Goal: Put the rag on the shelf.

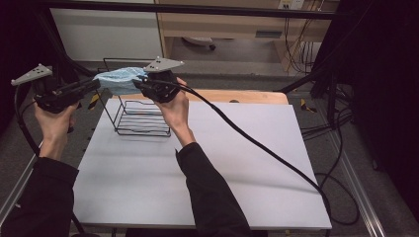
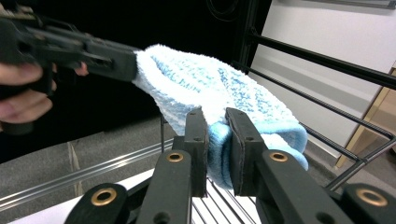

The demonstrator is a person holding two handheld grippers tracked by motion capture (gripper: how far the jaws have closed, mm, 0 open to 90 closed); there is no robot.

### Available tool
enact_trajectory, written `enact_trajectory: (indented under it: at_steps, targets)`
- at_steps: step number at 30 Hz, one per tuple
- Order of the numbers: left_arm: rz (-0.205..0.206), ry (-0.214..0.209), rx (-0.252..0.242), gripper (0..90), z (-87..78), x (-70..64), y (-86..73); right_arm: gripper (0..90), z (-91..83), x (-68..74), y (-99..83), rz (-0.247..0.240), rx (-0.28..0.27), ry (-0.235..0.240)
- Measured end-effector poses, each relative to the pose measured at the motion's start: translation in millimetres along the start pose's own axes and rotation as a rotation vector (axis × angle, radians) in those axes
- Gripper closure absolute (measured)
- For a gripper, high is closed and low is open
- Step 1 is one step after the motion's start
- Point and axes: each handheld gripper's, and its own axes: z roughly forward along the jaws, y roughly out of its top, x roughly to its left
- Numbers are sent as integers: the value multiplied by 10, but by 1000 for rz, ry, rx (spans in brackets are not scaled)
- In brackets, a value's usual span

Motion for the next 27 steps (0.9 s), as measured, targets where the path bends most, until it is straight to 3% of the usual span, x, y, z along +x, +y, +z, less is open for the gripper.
enact_trajectory:
  at_steps: [5,7,11,15,21,27]
  targets:
    - [-29,27,-18,698,-117,-44,199,797,-10,-4,-24,1,2,2]
    - [-28,33,-13,746,-117,-62,279,795,-9,0,-38,0,4,4]
    - [-28,68,57,830,-12,-91,361,791,-6,11,-50,-4,6,6]
    - [-41,63,99,893,90,-82,360,787,-13,15,-61,-10,11,9]
    - [-30,23,149,895,124,-93,274,770,-19,24,-93,-13,21,14]
    - [-26,11,183,895,127,-93,169,731,-19,37,-106,-3,34,20]
